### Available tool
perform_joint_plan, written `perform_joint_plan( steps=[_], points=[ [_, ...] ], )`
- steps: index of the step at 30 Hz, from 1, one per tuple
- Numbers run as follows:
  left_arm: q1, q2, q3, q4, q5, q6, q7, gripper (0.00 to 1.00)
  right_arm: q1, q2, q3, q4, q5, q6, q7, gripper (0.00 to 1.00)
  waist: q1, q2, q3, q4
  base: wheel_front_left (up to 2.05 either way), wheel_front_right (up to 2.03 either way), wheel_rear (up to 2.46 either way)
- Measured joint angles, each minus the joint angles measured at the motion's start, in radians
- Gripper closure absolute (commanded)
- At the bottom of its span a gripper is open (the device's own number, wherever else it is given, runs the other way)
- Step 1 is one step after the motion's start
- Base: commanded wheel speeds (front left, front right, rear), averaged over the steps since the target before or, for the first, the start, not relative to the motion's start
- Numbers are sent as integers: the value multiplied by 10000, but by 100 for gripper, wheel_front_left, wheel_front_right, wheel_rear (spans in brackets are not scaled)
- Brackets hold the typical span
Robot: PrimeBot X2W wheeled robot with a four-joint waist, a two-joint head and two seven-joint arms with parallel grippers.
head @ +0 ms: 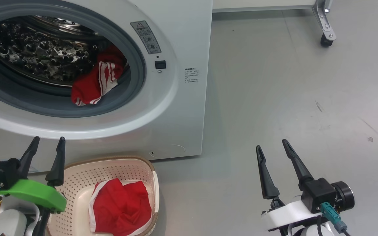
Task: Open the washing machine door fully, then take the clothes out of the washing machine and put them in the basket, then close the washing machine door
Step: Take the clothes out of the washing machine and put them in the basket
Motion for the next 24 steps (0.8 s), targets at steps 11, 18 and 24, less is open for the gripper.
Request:
perform_joint_plan(
  steps=[11,18,24],
  points=[
    [1099,-397,558,-819,238,311,0,0,272,0,15,-25,6,0,0,0,0,0,-287,137,0,0,0],
    [1493,-629,746,-1193,481,318,0,0,337,0,8,2,19,0,0,0,0,0,-404,167,0,0,0],
    [1879,-740,813,-1444,763,320,0,0,457,0,12,40,31,0,0,0,0,0,-523,178,0,0,0]
  ],
)
